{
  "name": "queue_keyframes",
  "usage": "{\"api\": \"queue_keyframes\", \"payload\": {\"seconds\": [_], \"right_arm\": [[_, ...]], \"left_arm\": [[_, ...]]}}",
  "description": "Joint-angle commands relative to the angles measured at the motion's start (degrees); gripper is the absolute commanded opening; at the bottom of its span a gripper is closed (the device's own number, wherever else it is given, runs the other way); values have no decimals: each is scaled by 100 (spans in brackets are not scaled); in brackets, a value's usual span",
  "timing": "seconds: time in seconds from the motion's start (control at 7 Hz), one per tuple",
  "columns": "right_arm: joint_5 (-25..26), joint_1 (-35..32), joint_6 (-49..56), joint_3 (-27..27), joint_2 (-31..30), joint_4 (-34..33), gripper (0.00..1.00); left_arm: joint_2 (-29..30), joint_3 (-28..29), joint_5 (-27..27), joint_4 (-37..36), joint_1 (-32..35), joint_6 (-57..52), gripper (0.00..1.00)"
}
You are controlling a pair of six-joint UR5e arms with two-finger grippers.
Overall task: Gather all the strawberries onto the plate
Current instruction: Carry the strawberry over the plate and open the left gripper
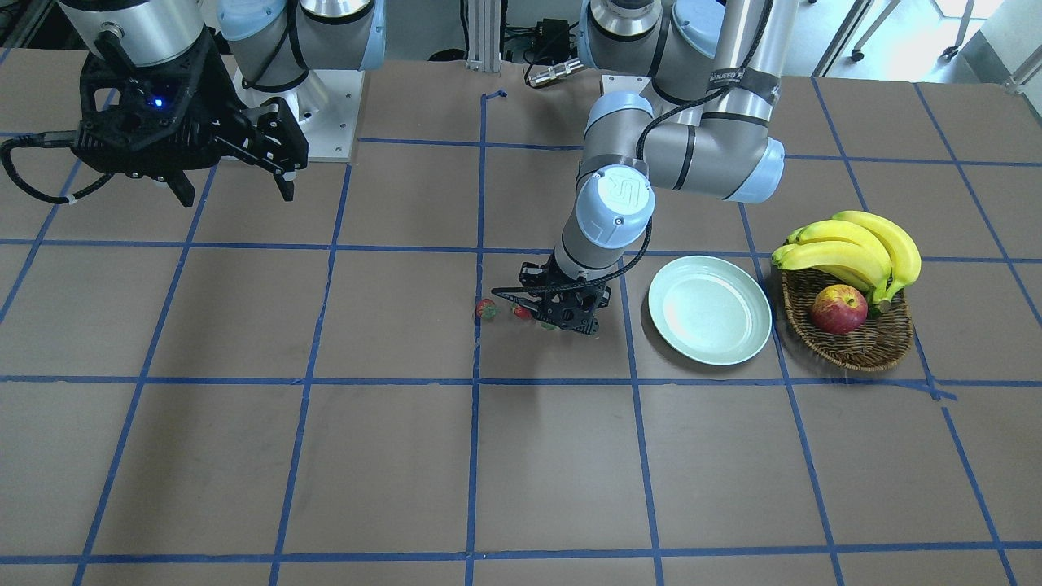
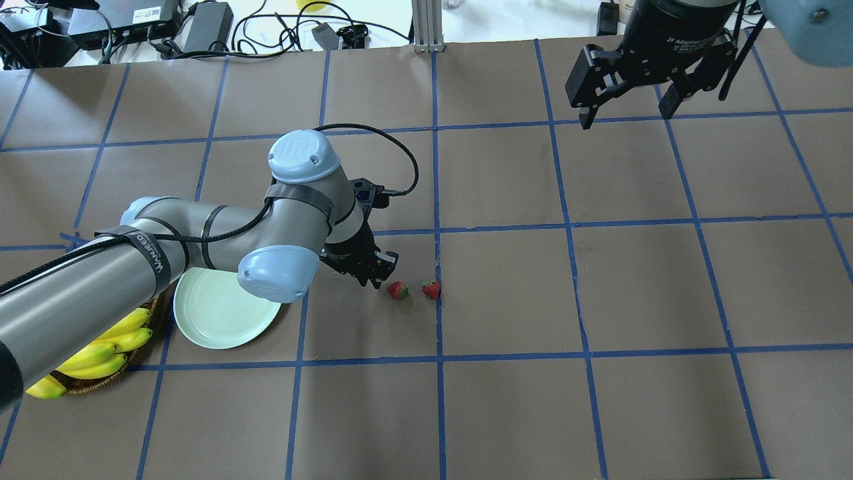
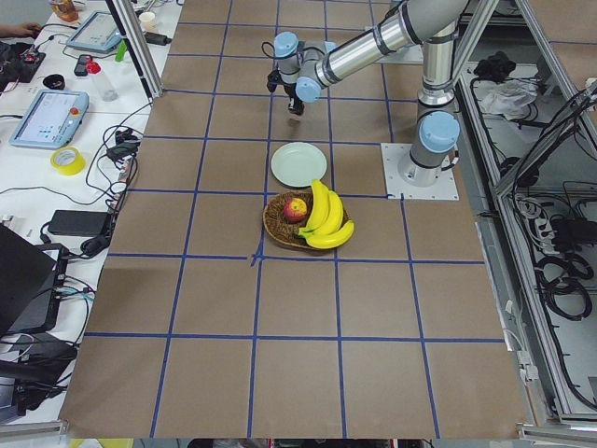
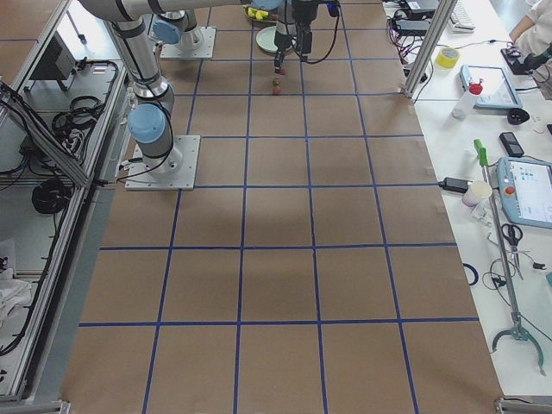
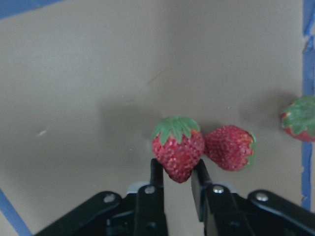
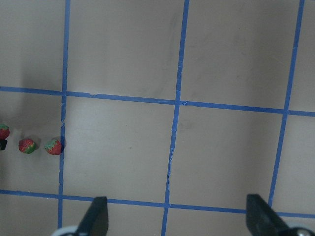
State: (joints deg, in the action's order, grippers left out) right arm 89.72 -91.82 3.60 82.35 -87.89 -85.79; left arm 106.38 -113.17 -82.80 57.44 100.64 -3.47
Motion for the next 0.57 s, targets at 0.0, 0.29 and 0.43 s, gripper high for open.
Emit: {"api": "queue_keyframes", "payload": {"seconds": [0.0, 0.29, 0.43], "right_arm": [[-7, -3, 0, 0, 0, 1, 100], [-7, -3, 0, 0, 0, 1, 100], [-7, -3, 9, 0, 0, 1, 100]], "left_arm": [[-196, 442, -287, 782, -602, -13, 0], [-337, 656, -971, 1190, -1455, -13, 0], [-346, 629, -966, 1278, -1955, -222, 0]]}}
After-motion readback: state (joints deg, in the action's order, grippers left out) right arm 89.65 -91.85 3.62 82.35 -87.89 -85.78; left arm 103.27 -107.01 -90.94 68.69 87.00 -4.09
